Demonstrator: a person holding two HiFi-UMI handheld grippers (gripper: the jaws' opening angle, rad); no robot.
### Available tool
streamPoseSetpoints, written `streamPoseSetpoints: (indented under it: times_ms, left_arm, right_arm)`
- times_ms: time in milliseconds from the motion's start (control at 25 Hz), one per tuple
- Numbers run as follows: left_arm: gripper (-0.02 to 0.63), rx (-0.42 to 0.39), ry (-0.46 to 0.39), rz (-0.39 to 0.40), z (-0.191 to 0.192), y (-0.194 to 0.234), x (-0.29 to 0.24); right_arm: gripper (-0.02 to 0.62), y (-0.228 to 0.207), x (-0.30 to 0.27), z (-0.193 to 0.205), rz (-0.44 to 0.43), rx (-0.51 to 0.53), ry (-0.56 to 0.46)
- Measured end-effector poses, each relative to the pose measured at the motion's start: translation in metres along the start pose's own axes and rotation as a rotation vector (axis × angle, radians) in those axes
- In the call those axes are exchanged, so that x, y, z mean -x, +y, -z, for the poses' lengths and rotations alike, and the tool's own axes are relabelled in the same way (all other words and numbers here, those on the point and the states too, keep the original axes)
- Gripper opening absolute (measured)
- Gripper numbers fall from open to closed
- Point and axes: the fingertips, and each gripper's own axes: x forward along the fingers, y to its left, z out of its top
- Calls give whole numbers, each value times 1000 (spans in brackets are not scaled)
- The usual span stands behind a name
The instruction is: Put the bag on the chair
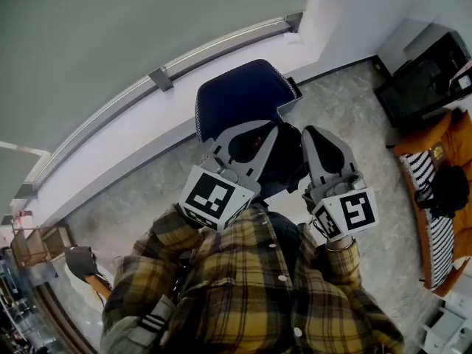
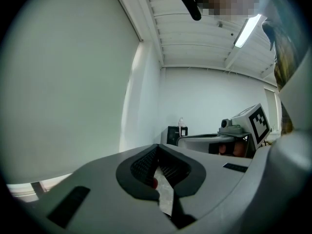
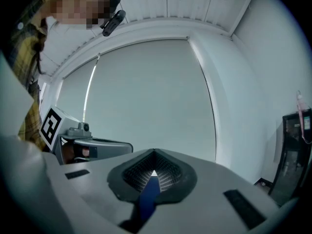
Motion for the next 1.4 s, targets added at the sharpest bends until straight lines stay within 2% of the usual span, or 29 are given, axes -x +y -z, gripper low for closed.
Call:
streamPoseSetpoints:
  times_ms: [720, 1160, 1400]
  left_arm:
    - [18, 19, 23, -10, 7, 7, 5]
    - [18, -27, 51, 9, 9, 7, 2]
    - [18, -17, 64, 12, 13, 4, 1]
  right_arm:
    - [17, 8, 0, 8, -18, -17, 28]
    - [17, 5, 4, 10, -10, -24, 52]
    - [17, 9, 1, 16, -25, -30, 70]
